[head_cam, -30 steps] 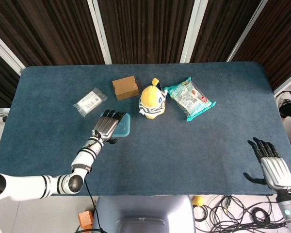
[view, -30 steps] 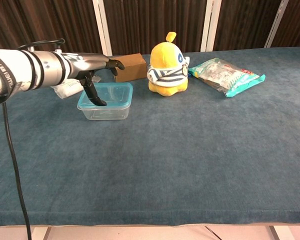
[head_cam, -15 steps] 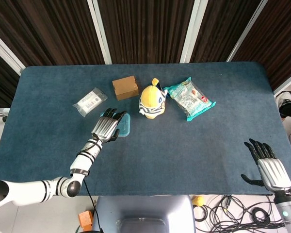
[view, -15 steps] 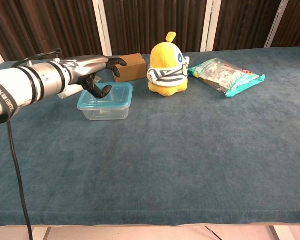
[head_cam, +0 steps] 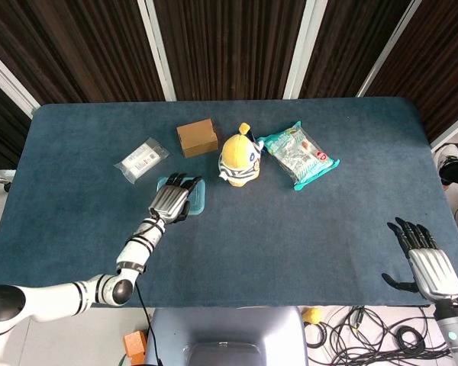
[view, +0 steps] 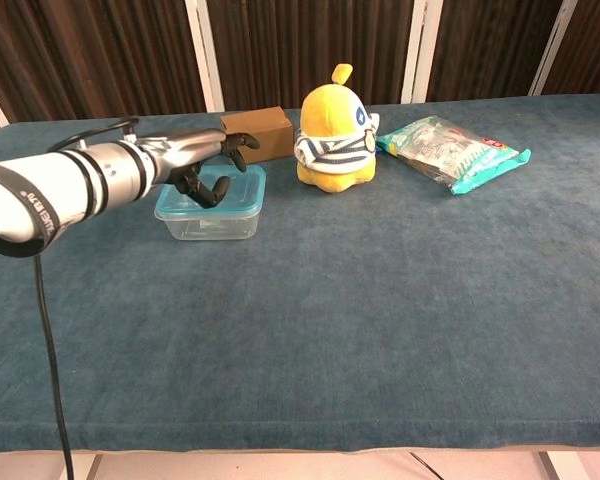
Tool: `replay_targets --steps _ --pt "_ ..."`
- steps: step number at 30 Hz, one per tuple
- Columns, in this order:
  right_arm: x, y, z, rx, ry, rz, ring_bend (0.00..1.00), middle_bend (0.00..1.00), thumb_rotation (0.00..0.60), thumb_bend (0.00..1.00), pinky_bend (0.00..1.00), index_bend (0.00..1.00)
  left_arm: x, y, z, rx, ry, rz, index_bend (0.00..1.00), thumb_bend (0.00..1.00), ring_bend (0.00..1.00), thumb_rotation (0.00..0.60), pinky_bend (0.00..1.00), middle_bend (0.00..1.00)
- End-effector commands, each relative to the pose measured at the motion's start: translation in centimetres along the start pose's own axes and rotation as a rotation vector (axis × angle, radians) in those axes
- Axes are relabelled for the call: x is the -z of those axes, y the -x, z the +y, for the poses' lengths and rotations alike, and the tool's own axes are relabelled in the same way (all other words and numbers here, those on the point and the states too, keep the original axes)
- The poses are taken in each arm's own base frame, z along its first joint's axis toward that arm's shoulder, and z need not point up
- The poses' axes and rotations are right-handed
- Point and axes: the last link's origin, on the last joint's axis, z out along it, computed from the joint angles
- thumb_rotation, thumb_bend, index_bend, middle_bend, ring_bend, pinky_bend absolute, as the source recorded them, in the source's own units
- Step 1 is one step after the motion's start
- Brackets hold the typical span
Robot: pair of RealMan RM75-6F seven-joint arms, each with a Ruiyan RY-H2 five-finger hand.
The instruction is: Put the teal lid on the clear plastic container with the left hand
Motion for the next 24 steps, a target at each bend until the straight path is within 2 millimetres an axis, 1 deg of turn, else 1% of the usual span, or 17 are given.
replay_targets --steps 1,7,16,21,24 --pt "0.0 0.0 0.0 0.000 0.000 -0.001 0.00 0.00 0.600 0.13 0.01 0.00 -0.3 0.4 0.1 -0.006 0.000 -0.009 0.00 0.70 0.00 0.600 0.00 0.19" --pt "0.0 -0.1 0.1 -0.004 0.003 -0.001 0.00 0.00 0.600 0.13 0.01 0.00 -0.5 0.8 -0.3 -0.034 -0.014 -0.025 0.00 0.70 0.00 0.600 0.00 0.19" --pt "0.0 -0.1 0.1 -0.004 0.001 -0.002 0.00 0.00 0.600 0.13 0.01 0.00 -0.3 1.2 -0.3 -0.052 -0.029 -0.062 0.00 0.70 0.01 0.600 0.00 0.23" --pt "0.1 -0.1 0.1 -0.003 0.000 0.000 0.00 0.00 0.600 0.13 0.01 0.00 0.0 0.3 -0.2 -0.042 -0.021 -0.020 0.00 0.71 0.01 0.600 0.00 0.23" --pt "0.1 -0.2 0.1 -0.005 0.001 0.004 0.00 0.00 0.600 0.13 0.01 0.00 0.8 -0.7 -0.2 -0.035 -0.004 0.022 0.00 0.70 0.01 0.600 0.00 0.23"
